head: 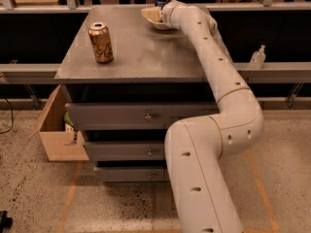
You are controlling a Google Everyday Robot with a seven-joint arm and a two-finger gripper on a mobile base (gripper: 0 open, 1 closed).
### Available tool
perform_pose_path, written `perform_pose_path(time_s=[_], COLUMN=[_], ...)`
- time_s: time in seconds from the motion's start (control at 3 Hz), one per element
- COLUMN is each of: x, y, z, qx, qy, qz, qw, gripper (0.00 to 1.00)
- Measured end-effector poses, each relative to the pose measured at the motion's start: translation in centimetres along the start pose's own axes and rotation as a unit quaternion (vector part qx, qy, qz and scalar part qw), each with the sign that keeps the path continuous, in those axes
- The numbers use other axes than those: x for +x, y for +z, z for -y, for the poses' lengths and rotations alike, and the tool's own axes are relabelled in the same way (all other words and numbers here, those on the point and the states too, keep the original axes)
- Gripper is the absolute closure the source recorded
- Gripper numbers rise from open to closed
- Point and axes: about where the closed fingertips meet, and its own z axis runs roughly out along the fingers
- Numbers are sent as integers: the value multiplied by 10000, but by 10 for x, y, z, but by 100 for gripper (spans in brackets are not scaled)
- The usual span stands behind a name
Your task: Pick pepsi can from paper bowl and place on counter
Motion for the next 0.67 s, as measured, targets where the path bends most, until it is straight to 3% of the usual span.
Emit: perform_pose_path(time_s=[0.33, 0.67], x=[0, -1], y=[1, -1], z=[-1, 2], qx=[-11, 28], qy=[-18, -41], qz=[11, -1], qw=[10000, 10000], gripper=[46, 44])
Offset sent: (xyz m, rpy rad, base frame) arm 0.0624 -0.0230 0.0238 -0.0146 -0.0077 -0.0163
